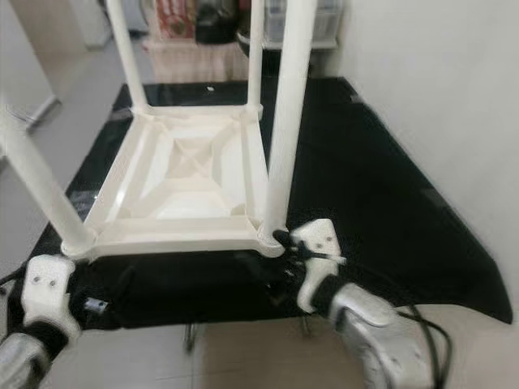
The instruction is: Building children table
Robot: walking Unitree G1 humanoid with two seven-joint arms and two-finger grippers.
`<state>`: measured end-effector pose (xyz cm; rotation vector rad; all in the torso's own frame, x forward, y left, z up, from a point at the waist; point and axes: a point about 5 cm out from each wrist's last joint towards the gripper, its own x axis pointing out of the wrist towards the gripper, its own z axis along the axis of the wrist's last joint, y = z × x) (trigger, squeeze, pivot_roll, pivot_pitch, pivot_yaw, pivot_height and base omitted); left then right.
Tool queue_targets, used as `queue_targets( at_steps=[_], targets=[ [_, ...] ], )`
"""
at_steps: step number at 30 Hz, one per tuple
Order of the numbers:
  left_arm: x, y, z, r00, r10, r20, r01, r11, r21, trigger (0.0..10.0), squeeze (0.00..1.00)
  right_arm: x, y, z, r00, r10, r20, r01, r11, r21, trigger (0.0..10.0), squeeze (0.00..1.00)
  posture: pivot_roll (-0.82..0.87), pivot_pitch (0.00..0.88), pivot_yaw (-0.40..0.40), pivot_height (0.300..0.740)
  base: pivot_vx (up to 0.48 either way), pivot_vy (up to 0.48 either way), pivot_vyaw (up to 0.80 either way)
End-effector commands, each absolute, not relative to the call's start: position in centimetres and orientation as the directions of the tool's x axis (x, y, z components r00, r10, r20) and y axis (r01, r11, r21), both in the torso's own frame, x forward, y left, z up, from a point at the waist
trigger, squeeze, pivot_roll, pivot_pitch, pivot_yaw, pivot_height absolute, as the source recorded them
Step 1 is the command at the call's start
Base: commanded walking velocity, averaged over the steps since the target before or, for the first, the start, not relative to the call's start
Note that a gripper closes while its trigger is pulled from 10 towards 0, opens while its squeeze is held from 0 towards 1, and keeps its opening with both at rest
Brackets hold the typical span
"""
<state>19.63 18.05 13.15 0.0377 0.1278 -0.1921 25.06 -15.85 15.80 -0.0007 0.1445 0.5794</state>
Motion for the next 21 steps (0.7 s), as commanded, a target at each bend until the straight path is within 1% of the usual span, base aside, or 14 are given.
queue_targets(
  at_steps=[1, 2, 3, 5, 6, 7, 8, 10, 15, 17, 18, 19, 20, 21],
  targets=[
    [20.2, 18.3, 13.0, 0.977, -0.172, -0.129, 0.178, 0.983, 0.042, 10.0, 0.00, 25.9, -15.0, 15.5, 0.852, 0.510, -0.122, -0.513, 0.858, 0.004, 10.0, 0.00, 0.04, 0.056, -0.013, 0.740, 0.000, 0.000, 0.00],
    [20.2, 18.3, 13.0, 0.977, -0.172, -0.129, 0.178, 0.983, 0.042, 10.0, 0.00, 25.9, -15.0, 15.5, 0.852, 0.510, -0.122, -0.513, 0.858, 0.004, 10.0, 0.00, 0.04, 0.056, -0.013, 0.740, 0.000, 0.000, 0.00],
    [20.7, 18.1, 12.9, 0.980, -0.162, -0.117, 0.169, 0.985, 0.047, 10.0, 0.00, 26.3, -14.3, 15.4, 0.860, 0.497, -0.115, -0.502, 0.865, -0.018, 10.0, 0.00, 0.04, 0.054, -0.018, 0.740, 0.000, 0.000, 0.00],
    [21.0, 18.0, 12.8, 0.982, -0.156, -0.108, 0.162, 0.985, 0.051, 10.0, 0.00, 26.5, -13.9, 15.3, 0.864, 0.491, -0.110, -0.497, 0.867, -0.031, 10.0, 0.00, 0.04, 0.054, -0.020, 0.740, 0.000, 0.000, 0.00],
    [21.5, 17.7, 12.7, 0.983, -0.156, -0.097, 0.162, 0.985, 0.051, 10.0, 0.00, 26.6, -13.4, 15.2, 0.859, 0.501, -0.109, -0.506, 0.862, -0.029, 10.0, 0.00, 0.05, 0.053, -0.023, 0.740, 0.000, 0.000, 0.53],
    [22.0, 17.0, 12.5, 0.982, -0.166, -0.087, 0.168, 0.986, 0.021, 10.0, 0.00, 26.7, -13.1, 15.0, 0.859, 0.498, -0.118, -0.505, 0.862, -0.036, 10.0, 0.00, 0.05, 0.052, -0.031, 0.740, 0.000, 0.000, 0.80],
    [22.0, 17.0, 12.5, 0.982, -0.166, -0.087, 0.168, 0.986, 0.021, 10.0, 0.00, 26.7, -13.1, 15.0, 0.859, 0.498, -0.118, -0.505, 0.862, -0.036, 10.0, 0.00, 0.05, 0.052, -0.031, 0.740, 0.000, 0.000, 0.80],
    [23.2, 15.7, 12.6, 0.973, -0.220, -0.064, 0.218, 0.975, -0.030, 10.0, 0.00, 27.0, -13.3, 14.6, 0.871, 0.470, -0.140, -0.481, 0.875, -0.056, 10.0, 0.00, 0.05, 0.053, -0.033, 0.740, 0.000, 0.000, 0.80],
    [24.0, 15.9, 13.0, 0.970, -0.239, -0.047, 0.239, 0.971, 0.000, 10.0, 0.00, 27.1, -13.3, 14.5, 0.876, 0.461, -0.141, -0.473, 0.878, -0.068, 10.0, 0.00, 0.04, 0.050, -0.036, 0.740, 0.000, 0.000, 0.80],
    [24.3, 16.0, 13.2, 0.965, -0.260, -0.042, 0.261, 0.965, 0.029, 10.0, 0.00, 27.1, -13.2, 14.4, 0.875, 0.462, -0.144, -0.475, 0.877, -0.070, 10.0, 0.00, 0.03, 0.047, -0.038, 0.740, 0.000, 0.000, 0.80],
    [24.6, 15.9, 13.8, 0.952, -0.306, -0.026, 0.307, 0.944, 0.120, 10.0, 0.00, 27.2, -13.1, 14.3, 0.874, 0.464, -0.145, -0.477, 0.876, -0.073, 10.0, 0.00, 0.03, 0.046, -0.045, 0.740, 0.000, 0.000, 0.76],
    [24.6, 15.9, 13.8, 0.952, -0.306, -0.026, 0.307, 0.944, 0.120, 10.0, 0.00, 27.2, -13.1, 14.3, 0.874, 0.464, -0.145, -0.477, 0.876, -0.073, 10.0, 0.00, 0.03, 0.046, -0.045, 0.740, 0.000, 0.000, 0.76],
    [25.2, 16.2, 15.1, 0.921, -0.390, -0.013, 0.380, 0.889, 0.254, 10.0, 0.00, 27.3, -13.0, 14.2, 0.874, 0.464, -0.147, -0.477, 0.877, -0.065, 10.0, 0.00, 0.03, 0.043, -0.044, 0.740, 0.000, 0.000, 0.00],
    [25.2, 16.2, 15.1, 0.921, -0.390, -0.013, 0.380, 0.889, 0.254, 10.0, 0.00, 27.3, -13.0, 14.2, 0.874, 0.464, -0.147, -0.477, 0.877, -0.065, 10.0, 0.00, 0.03, 0.043, -0.044, 0.740, 0.000, 0.000, 0.00]
  ],
)
